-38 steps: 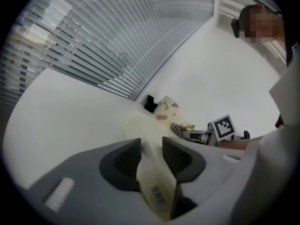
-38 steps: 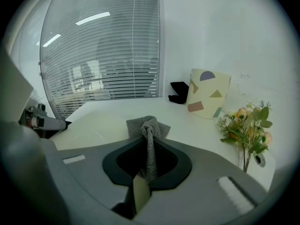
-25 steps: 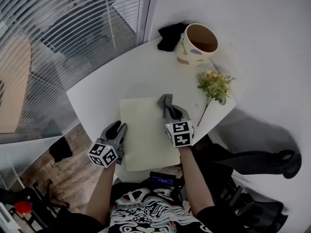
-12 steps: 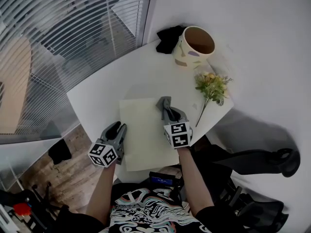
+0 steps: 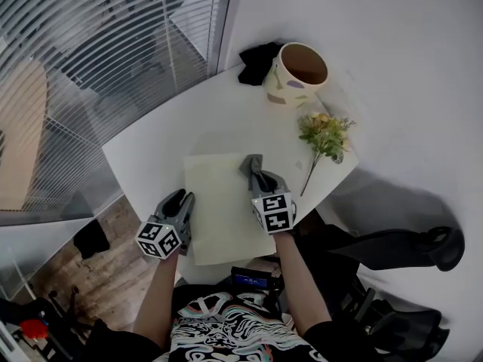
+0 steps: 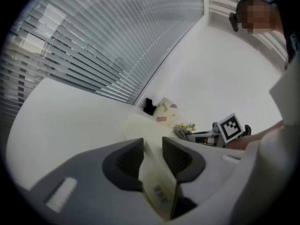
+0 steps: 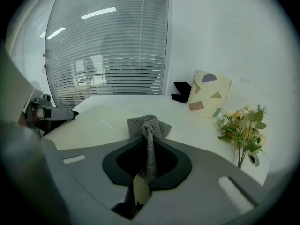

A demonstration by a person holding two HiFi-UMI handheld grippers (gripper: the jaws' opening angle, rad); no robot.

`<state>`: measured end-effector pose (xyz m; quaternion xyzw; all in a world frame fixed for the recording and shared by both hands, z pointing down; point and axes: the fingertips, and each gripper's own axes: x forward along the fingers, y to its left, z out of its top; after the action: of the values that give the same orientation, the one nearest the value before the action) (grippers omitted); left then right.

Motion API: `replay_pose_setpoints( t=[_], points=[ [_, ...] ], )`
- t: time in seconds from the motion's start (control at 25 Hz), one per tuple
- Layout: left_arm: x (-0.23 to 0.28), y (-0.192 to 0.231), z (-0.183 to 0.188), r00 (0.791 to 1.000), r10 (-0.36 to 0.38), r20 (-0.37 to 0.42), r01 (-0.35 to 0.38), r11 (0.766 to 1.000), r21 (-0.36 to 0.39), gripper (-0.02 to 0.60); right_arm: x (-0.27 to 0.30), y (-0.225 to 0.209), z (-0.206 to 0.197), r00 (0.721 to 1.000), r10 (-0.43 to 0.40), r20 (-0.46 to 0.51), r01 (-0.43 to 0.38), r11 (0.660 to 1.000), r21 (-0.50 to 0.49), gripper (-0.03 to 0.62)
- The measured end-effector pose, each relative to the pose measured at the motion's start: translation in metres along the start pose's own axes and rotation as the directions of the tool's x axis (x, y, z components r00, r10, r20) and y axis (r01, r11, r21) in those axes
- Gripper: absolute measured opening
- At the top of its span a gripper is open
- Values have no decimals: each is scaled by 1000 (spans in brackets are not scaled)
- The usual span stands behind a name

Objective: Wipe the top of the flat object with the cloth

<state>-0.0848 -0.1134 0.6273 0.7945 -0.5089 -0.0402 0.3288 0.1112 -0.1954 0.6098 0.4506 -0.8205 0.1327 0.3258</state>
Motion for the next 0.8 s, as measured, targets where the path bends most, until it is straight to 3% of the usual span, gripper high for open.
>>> replay_pose_setpoints(
  t=[0.8],
  points=[
    [-1, 0, 0, 1000, 2, 2, -2, 1000, 3, 170, -20, 12, -16, 1000, 4, -10, -4, 1000, 4, 17]
  ],
)
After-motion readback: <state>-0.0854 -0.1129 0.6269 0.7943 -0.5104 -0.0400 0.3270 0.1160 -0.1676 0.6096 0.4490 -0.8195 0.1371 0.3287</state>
